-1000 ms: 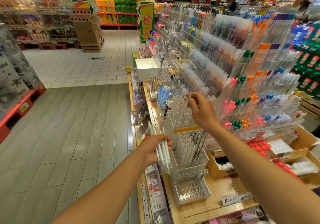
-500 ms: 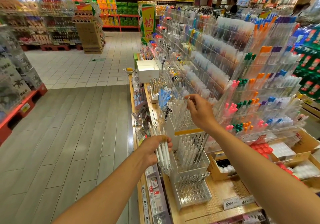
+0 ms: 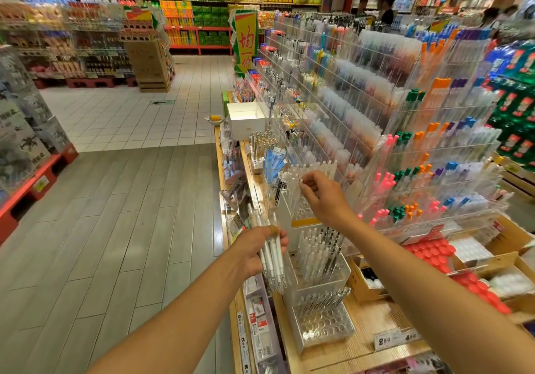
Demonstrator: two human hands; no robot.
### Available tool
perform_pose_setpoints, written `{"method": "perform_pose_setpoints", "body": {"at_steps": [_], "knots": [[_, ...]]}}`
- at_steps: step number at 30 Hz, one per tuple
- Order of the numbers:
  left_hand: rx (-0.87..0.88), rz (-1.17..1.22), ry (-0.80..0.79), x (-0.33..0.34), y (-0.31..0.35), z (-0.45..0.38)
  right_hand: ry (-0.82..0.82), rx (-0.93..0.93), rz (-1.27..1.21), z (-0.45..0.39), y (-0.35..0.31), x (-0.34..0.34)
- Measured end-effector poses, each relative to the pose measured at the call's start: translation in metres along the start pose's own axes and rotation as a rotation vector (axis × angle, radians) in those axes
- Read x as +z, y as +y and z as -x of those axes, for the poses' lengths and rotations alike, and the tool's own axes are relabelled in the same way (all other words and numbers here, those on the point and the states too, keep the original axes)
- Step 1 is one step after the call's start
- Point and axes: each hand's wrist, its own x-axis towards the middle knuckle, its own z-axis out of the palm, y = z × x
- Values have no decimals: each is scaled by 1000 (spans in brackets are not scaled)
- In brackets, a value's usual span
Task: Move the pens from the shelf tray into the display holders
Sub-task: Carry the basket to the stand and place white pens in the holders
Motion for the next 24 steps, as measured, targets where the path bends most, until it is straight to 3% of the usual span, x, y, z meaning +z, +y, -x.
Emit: {"method": "perform_pose_setpoints", "body": {"at_steps": [5, 8, 12, 20, 24], "knots": [[11, -15, -36, 3, 3, 2, -26, 141, -59, 2, 2, 0], [28, -23, -73, 5, 5, 4, -241, 307, -89, 15, 5, 4], [19, -53, -117, 9, 4, 9, -380, 313, -285, 32, 0, 7], [-6, -18, -135, 20, -2, 13, -433, 383, -474, 32, -11, -2], [-33, 81, -50, 22, -4, 11, -185, 443, -548, 19, -6, -29]]}}
